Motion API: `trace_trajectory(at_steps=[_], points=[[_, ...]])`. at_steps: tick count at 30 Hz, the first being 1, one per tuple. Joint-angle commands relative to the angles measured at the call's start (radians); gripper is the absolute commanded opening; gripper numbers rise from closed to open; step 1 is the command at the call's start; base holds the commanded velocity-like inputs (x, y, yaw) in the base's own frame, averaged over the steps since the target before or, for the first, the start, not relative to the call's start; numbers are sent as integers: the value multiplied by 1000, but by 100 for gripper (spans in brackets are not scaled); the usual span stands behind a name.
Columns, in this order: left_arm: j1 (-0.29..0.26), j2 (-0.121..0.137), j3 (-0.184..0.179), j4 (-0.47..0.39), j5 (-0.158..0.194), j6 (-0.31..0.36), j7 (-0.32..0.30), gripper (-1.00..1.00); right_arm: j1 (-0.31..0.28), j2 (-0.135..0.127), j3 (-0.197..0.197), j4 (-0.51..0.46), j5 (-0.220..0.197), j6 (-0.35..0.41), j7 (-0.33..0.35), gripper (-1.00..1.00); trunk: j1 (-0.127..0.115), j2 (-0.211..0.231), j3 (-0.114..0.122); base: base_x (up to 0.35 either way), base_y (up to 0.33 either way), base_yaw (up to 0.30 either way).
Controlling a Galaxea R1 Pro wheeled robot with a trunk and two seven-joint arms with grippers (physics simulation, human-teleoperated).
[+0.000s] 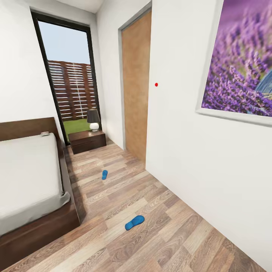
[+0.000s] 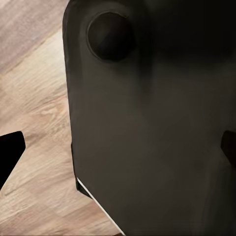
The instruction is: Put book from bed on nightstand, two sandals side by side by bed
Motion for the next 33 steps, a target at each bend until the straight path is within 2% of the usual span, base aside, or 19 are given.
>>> trace_trajectory(at_steps=[1, 4, 14, 22, 29, 33], points=[[6, -6, -6, 2, -6, 6, -2, 100, 2, -3, 6, 6, -2, 6, 5, 100, 0, 0, 0, 0, 0, 0], [16, -12, -11, 3, -21, 23, -2, 100, 2, -3, 21, 23, -2, 11, 6, 100, 0, 0, 0, 0, 0, 0], [11, -20, -10, -43, -20, 20, -2, 100, 1, -3, 12, 61, -3, 10, 6, 100, 0, 0, 0, 0, 0, 0], [9, -18, -9, -88, -20, 16, -2, 100, 1, -4, -9, 27, -6, -31, 4, 100, 0, 0, 0, 0, 0, 0], [8, -17, -8, -127, -18, -23, 1, 100, 1, -6, -19, -12, -8, -70, 4, 100, 0, 0, 0, 0, 0, 0], [7, -15, -7, -150, 3, -45, 1, 100, 1, -5, -25, -35, -9, -92, -1, 100, 0, 0, 0, 0, 0, 0]])
